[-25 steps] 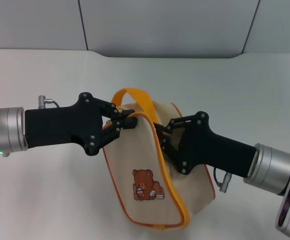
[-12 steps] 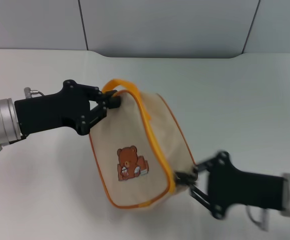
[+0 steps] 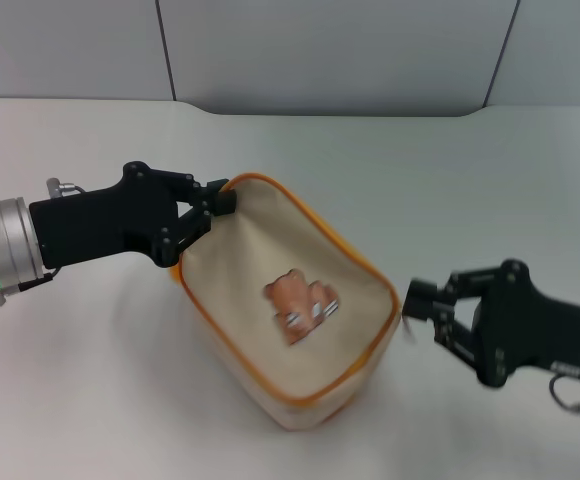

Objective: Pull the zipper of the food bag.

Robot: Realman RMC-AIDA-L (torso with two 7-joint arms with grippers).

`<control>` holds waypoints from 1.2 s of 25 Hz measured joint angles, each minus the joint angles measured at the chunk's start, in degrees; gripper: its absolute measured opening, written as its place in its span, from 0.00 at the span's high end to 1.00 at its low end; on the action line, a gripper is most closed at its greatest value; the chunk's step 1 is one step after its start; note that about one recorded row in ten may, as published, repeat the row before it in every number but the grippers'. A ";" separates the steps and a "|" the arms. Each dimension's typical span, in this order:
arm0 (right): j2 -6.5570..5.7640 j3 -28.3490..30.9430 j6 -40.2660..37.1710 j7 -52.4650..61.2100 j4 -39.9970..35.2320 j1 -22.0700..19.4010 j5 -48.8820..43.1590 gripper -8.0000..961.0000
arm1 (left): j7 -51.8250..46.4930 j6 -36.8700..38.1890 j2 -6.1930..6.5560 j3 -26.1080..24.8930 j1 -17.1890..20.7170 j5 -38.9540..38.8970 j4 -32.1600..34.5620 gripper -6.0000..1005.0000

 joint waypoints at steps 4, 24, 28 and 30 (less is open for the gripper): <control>-0.23 0.13 1.53 11.07 -0.98 1.96 0.20 0.82 | -3.13 -2.98 -1.48 -0.09 0.76 0.05 -0.01 0.93; -3.68 -4.63 -3.15 21.33 -2.65 5.91 -1.53 0.25 | -3.79 17.55 1.26 1.06 3.43 -1.13 -2.69 0.53; -3.93 -9.47 -5.01 21.94 -4.56 6.17 -2.11 0.15 | -2.90 21.46 1.89 3.85 4.23 0.07 -2.85 0.40; -3.72 -11.46 -4.91 22.49 -5.48 6.20 -2.14 0.14 | -2.86 21.66 1.96 5.08 4.95 0.35 -2.86 0.33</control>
